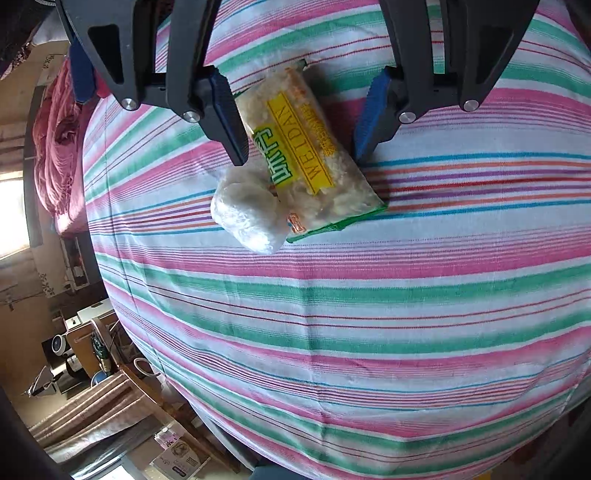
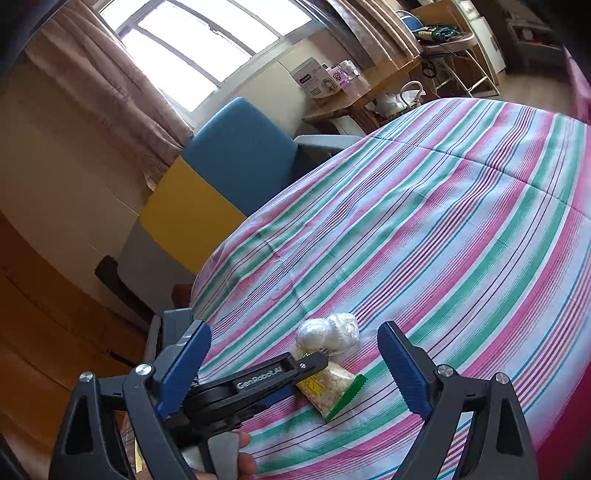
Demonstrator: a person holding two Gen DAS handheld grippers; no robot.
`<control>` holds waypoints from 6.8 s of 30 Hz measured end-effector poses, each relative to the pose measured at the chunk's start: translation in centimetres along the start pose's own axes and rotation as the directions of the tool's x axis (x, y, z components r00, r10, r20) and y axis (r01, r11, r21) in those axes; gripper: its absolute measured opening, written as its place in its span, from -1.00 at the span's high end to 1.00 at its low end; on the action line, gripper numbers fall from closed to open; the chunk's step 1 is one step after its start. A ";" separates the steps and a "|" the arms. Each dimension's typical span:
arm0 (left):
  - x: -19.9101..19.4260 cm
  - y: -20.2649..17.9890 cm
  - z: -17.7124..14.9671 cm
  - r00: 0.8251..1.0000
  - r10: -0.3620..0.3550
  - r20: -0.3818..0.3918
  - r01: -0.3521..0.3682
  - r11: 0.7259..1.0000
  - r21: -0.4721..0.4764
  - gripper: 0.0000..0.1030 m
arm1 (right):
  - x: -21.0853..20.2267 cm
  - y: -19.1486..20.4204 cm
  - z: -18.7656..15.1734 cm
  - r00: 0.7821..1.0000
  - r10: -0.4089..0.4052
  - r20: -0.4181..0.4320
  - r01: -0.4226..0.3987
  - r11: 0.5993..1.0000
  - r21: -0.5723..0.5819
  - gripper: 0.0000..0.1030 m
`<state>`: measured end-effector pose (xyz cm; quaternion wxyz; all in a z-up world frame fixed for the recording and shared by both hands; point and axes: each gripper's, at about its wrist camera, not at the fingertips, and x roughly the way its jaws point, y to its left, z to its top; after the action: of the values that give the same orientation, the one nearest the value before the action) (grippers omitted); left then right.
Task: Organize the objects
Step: 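Grasp the yellow Weidan snack bag with the left gripper, then hold the Weidan bag with the left gripper while the right grasps the white plastic ball, then lower the Weidan bag into the tray and open the left gripper, then carry the white plastic ball into the tray and open the right gripper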
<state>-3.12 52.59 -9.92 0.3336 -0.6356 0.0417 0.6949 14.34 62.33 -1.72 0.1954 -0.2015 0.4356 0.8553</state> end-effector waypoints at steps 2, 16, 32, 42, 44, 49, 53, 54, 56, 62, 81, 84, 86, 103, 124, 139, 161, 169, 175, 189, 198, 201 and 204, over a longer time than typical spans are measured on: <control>0.3 -1.0 0.3 0.999 0.052 0.012 -0.052 0.997 0.059 -0.17 | 0.1 -0.2 0.1 1.000 0.008 -0.004 -0.008 1.000 0.016 -0.80; -2.0 2.6 -3.3 0.992 0.082 0.097 -0.105 0.959 0.265 0.23 | 0.3 0.4 -0.1 0.999 -0.038 -0.010 0.038 0.999 -0.022 -0.80; -7.6 11.4 -11.8 0.965 0.003 0.263 -0.085 0.949 0.303 0.23 | 4.4 1.0 -1.4 0.954 -0.222 -0.203 0.203 0.973 -0.111 -0.49; -7.7 12.0 -12.5 0.957 -0.042 0.287 -0.049 0.952 0.303 0.23 | 11.1 6.5 -1.5 0.859 -0.434 -0.271 0.297 0.854 -0.428 -0.33; -7.8 12.2 -12.6 0.956 -0.051 0.290 -0.041 0.953 0.301 0.23 | 13.4 7.3 -1.6 0.823 -0.512 -0.247 0.323 0.779 -0.538 -0.35; -7.9 12.5 -12.7 0.952 -0.071 0.296 -0.021 0.955 0.297 0.23 | 17.6 5.8 -1.9 0.751 -0.623 -0.219 0.373 0.674 -0.638 -0.27; -7.8 12.5 -12.7 0.950 -0.078 0.301 -0.015 0.956 0.294 0.23 | 18.4 4.7 -1.7 0.747 -0.644 -0.167 0.415 0.647 -0.639 0.17; -7.8 12.5 -12.8 0.950 -0.079 0.303 -0.014 0.956 0.293 0.23 | 18.2 4.7 -1.6 0.758 -0.628 -0.176 0.401 0.661 -0.634 0.21; -7.8 12.5 -12.8 0.947 -0.081 0.310 -0.014 0.956 0.292 0.23 | 17.7 5.3 -1.9 0.777 -0.601 -0.186 0.367 0.673 -0.642 0.23; -7.8 12.4 -12.9 0.944 -0.075 0.322 -0.026 0.954 0.299 0.23 | 15.7 8.2 -5.9 0.830 -0.490 -0.269 0.198 0.708 -0.678 0.23; -16.5 11.8 -16.0 0.894 -0.004 0.449 -0.146 0.943 0.299 0.31 | 16.6 9.0 -10.4 0.829 -0.509 -0.231 0.161 0.614 -0.773 0.23; -18.4 12.8 -16.4 0.877 0.008 0.480 -0.157 0.950 0.271 0.31 | 16.6 8.7 -10.1 0.827 -0.504 -0.249 0.157 0.632 -0.758 0.23; -19.5 13.5 -16.7 0.866 0.017 0.500 -0.164 0.954 0.252 0.31 | 16.7 8.7 -10.0 0.827 -0.502 -0.252 0.156 0.637 -0.755 0.23; -23.9 21.0 -18.4 0.824 0.112 0.556 -0.169 0.984 0.053 0.31 | 16.4 8.5 -10.3 0.832 -0.501 -0.236 0.154 0.618 -0.771 0.22; -26.9 33.5 -20.8 0.848 -0.003 0.530 0.095 0.984 -0.148 0.31 | 16.3 8.7 -10.6 0.832 -0.512 -0.212 0.153 0.579 -0.801 0.23; -19.4 32.5 -16.9 0.921 0.195 0.337 -0.174 0.980 -0.092 0.20 | 16.5 8.9 -10.7 0.831 -0.516 -0.209 0.156 0.576 -0.802 0.23; -27.6 32.9 -21.7 0.751 0.370 0.547 -0.294 0.929 -0.224 0.19 | 13.1 20.4 -14.2 0.906 -0.308 -0.289 -0.037 0.623 -0.781 0.25; -28.2 34.6 -22.2 0.734 0.450 0.509 -0.323 0.890 -0.321 0.12 | 12.9 31.2 -21.9 0.911 -0.151 -0.384 -0.263 0.506 -0.822 0.24; -28.9 35.8 -23.1 0.689 0.512 0.513 -0.356 0.856 -0.375 0.12 | 17.5 34.3 -25.6 0.896 -0.203 -0.394 -0.272 0.449 -0.851 0.24; -31.6 37.7 -24.2 0.631 0.566 0.530 -0.323 0.814 -0.484 -0.16 | 20.5 34.5 -27.5 0.901 -0.249 -0.355 -0.230 0.420 -0.878 -0.32; -32.5 36.9 -24.3 0.599 0.582 0.550 -0.331 0.805 -0.492 -0.16 | 12.0 31.9 -26.6 0.951 -0.092 -0.295 -0.194 0.565 -0.802 -0.66; -32.2 36.6 -24.3 0.615 0.561 0.554 -0.320 0.820 -0.475 -0.14 | 9.6 30.8 -26.6 0.964 -0.081 -0.255 -0.158 0.597 -0.787 -0.72; -31.8 36.1 -24.5 0.627 0.533 0.568 -0.296 0.838 -0.458 -0.14 | 7.9 29.8 -27.0 0.973 -0.083 -0.216 -0.122 0.606 -0.786 -0.72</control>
<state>-1.78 -0.18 1.22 0.0453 -0.3563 -0.0486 0.9320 -2.76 25.09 -0.48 0.0243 -0.3600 0.0323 0.9321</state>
